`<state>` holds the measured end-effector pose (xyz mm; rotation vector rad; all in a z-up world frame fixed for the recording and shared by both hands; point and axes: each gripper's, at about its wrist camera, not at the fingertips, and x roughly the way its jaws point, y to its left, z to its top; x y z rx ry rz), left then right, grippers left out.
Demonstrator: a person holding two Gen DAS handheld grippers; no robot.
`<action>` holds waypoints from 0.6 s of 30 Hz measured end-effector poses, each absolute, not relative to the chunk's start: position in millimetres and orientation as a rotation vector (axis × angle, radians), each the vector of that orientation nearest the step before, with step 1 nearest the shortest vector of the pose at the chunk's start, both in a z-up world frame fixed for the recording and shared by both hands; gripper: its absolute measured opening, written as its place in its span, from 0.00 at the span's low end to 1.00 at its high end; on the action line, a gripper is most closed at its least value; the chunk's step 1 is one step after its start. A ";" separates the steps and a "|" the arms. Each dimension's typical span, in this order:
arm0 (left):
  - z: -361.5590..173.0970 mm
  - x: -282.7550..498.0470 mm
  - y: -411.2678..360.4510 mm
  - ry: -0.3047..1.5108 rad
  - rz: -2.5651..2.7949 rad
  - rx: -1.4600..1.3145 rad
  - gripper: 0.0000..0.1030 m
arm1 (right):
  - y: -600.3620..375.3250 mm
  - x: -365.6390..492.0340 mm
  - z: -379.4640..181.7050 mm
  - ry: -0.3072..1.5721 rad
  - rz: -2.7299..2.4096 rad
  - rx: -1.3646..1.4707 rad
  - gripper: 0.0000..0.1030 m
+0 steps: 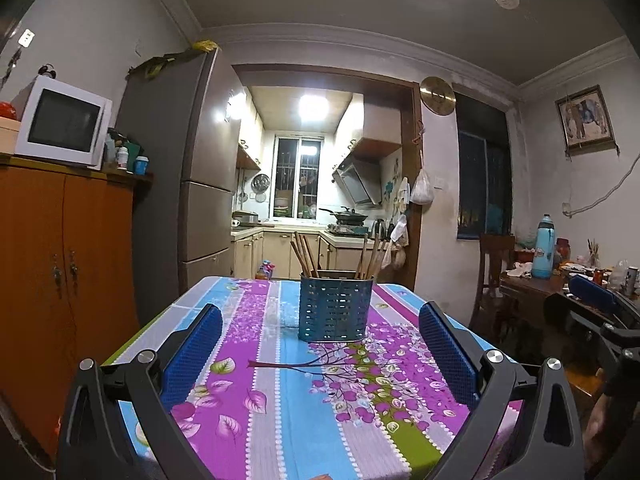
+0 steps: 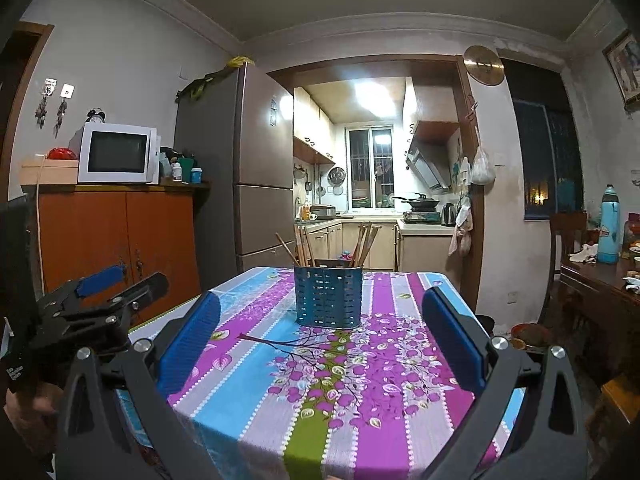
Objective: Organize utensils
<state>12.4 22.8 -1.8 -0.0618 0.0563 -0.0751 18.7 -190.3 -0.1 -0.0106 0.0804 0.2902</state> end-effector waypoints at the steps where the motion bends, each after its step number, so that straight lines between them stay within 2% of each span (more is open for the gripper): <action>1: -2.0 8.0 22.0 0.052 -0.072 -0.064 0.95 | -190.7 16.0 -0.6 0.078 0.281 -0.012 0.95; 18: 3.6 -30.7 11.5 -0.011 -0.044 -0.044 0.95 | -196.4 -5.8 -0.8 0.016 0.177 -0.012 0.95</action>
